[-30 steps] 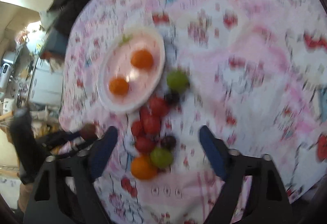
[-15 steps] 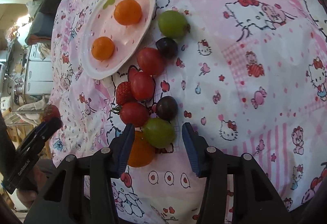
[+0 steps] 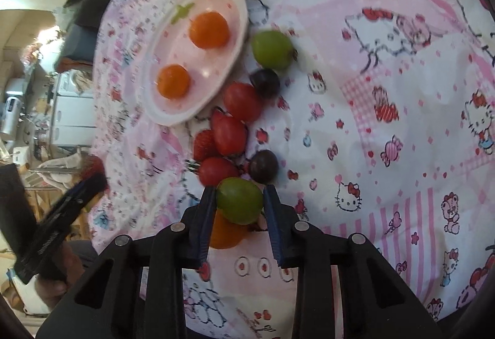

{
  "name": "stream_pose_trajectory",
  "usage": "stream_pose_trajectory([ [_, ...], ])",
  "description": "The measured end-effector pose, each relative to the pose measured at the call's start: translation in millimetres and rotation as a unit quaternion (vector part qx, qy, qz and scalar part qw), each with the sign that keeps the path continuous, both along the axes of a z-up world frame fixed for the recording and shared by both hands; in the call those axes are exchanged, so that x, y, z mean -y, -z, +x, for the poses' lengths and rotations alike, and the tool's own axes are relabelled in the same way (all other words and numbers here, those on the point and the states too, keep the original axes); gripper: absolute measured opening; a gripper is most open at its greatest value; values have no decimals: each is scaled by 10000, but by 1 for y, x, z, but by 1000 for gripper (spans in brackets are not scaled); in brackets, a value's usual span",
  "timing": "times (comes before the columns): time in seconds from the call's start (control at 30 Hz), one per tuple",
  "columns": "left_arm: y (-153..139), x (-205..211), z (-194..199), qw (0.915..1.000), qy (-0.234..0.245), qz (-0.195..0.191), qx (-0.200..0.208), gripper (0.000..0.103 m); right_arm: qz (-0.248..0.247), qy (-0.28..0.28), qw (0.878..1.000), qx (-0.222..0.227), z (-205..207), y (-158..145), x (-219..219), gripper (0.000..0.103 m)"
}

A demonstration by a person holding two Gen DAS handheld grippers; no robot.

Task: Organize fruits
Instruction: 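Grasp a green plum with the right gripper while the left gripper lifts the strawberry, then carry the strawberry and green plum over the white plate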

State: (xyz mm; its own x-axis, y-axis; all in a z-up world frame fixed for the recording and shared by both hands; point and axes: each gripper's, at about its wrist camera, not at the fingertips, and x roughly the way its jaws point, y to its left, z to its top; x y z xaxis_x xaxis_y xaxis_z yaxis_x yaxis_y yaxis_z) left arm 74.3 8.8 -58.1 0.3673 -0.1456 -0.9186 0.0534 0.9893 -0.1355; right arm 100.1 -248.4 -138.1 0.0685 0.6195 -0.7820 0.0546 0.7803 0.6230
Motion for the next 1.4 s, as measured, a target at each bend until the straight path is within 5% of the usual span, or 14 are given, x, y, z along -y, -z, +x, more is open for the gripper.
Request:
stream_pose_trajectory([
  [0.3,-14,-17,5,9988,-386,-73,283,28,1225,390,9891,711,13,-45,12,33],
  [0.5,-26,-15,25,9985,-255,106,468,29,1520,401,9815,1095,38,-70,3,33],
  [0.87,-19,-17,87,9980,-354,194,486,29,1171,248,9836,1351,109,-72,-6,33],
  [1.2,27,-1,134,9986,-111,370,369,29,426,13,9927,1132,167,-30,-19,33],
  [1.4,46,-1,141,9996,-136,100,223,29,171,-165,9941,1063,174,-11,-32,33],
])
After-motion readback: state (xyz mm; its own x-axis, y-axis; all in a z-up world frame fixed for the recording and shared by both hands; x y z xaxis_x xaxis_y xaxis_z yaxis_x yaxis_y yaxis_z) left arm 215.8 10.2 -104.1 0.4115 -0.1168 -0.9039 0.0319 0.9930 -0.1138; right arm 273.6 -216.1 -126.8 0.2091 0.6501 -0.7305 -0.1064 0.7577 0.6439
